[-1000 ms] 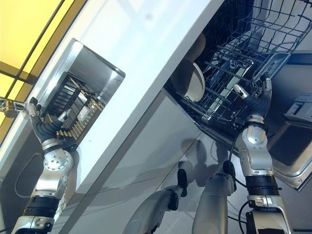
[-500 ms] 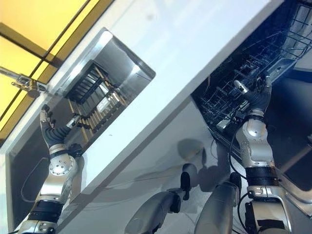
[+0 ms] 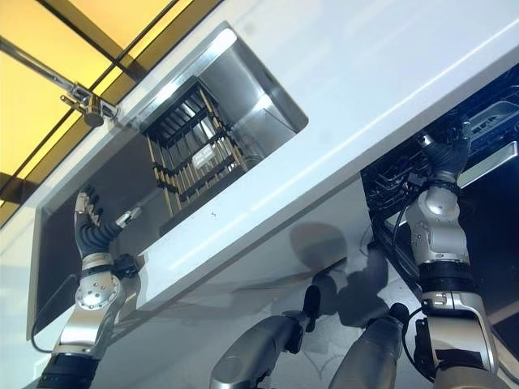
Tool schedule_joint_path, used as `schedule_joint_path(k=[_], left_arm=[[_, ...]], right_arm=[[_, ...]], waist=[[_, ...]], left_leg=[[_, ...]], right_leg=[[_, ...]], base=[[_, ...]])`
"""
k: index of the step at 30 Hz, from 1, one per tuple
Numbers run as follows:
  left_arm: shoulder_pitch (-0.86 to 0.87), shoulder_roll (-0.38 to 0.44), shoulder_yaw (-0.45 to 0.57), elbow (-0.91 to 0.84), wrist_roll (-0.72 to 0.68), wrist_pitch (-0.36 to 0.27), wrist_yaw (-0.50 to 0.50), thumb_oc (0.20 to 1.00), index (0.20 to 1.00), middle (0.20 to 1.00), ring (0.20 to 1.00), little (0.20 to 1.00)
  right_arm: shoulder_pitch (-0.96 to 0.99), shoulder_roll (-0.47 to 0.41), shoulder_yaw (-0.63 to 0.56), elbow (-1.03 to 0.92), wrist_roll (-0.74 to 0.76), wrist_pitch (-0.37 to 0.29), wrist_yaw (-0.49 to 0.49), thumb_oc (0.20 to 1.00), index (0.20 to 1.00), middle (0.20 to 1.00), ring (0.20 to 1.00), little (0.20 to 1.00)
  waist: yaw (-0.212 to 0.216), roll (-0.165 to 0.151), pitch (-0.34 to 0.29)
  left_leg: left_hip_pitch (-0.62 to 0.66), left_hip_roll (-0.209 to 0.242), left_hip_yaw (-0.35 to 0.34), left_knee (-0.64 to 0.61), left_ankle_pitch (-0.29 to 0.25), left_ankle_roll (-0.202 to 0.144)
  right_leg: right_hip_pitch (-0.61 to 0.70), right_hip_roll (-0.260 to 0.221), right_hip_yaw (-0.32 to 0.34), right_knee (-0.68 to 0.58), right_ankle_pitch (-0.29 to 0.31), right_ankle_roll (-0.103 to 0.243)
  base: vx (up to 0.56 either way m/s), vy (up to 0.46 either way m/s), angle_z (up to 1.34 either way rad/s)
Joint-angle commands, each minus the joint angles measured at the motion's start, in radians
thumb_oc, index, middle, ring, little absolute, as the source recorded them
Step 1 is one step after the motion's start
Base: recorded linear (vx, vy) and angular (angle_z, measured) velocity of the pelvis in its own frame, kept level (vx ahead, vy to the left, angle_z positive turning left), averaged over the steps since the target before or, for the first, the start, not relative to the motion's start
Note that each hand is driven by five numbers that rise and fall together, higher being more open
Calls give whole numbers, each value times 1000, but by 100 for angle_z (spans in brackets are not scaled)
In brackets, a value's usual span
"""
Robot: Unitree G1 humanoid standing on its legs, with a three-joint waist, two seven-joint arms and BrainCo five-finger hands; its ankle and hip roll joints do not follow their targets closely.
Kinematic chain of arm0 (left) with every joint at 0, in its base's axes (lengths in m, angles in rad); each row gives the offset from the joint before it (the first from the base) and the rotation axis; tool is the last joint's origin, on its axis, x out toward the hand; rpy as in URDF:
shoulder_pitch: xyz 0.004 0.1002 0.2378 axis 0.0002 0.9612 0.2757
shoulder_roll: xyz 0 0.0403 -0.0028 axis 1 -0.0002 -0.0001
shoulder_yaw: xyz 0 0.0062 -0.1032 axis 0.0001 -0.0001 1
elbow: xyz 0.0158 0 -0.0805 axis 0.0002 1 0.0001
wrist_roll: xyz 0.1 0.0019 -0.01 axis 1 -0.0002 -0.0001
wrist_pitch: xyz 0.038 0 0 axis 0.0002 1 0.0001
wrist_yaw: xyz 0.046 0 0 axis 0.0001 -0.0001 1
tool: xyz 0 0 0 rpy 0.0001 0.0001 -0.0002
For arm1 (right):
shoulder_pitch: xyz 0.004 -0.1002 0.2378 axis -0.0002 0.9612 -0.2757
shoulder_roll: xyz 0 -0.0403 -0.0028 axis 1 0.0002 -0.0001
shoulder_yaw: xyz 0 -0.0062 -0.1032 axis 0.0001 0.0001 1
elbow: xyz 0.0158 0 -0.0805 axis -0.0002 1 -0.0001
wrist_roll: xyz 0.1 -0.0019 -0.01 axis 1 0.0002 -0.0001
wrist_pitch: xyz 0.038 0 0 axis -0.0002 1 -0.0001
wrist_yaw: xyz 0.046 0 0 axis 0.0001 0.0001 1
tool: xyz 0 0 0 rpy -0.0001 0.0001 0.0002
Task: Pick up plates and place into dishwasher.
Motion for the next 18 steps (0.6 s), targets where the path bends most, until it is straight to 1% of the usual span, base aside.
schedule_joint_path(k=[1, 5, 9, 12, 17, 18], left_arm=[[22, 84, -3, -32, -6, -16, -15, 1000, 1000, 1000, 1000, 1000], [30, 91, 8, -45, -2, -32, -20, 1000, 1000, 1000, 1000, 1000], [29, 98, 12, -52, 1, -38, -21, 1000, 1000, 1000, 1000, 1000], [20, 103, 10, -54, 0, -39, -17, 1000, 1000, 1000, 1000, 1000], [-12, 113, 3, -51, -5, -18, 8, 1000, 1000, 1000, 1000, 1000], [-19, 115, 1, -46, -8, -15, 14, 1000, 1000, 1000, 1000, 1000]], right_arm=[[-283, 154, 210, -118, 112, -84, 214, 1000, 1000, 1000, 1000, 1000], [-289, 172, 213, -126, 108, -115, 201, 1000, 1000, 1000, 1000, 1000], [-288, 182, 216, -134, 75, -123, 165, 1000, 1000, 1000, 1000, 1000], [-273, 178, 211, -139, 49, -130, 129, 1000, 1000, 1000, 1000, 1000], [-248, 160, 200, -172, 4, -105, 102, 1000, 1000, 1000, 1000, 1000], [-241, 155, 197, -182, -19, -91, 98, 1000, 1000, 1000, 1000, 1000]], waist=[[154, -37, 38], [164, -42, 46], [156, -47, 57], [141, -55, 64], [102, -60, 71], [90, -61, 71]], left_leg=[[-93, -101, 39, 110, -10, 48], [-103, -100, 36, 104, -1, 52], [-111, -98, 43, 102, 1, 56], [-108, -94, 49, 94, 1, 60], [-110, -82, 67, 75, 12, 65], [-108, -79, 70, 71, 11, 65]], right_leg=[[111, -97, -15, -235, 211, 1], [108, -95, -27, -240, 216, 2], [94, -86, -15, -241, 223, 2], [89, -80, 0, -255, 235, 1], [65, -68, 34, -276, 263, -1], [61, -65, 42, -282, 267, 0]], base=[[-32, -49, 7], [-50, -42, 4], [-59, -36, 3], [-63, -36, 2], [-91, -17, 4], [-67, -28, 1]])
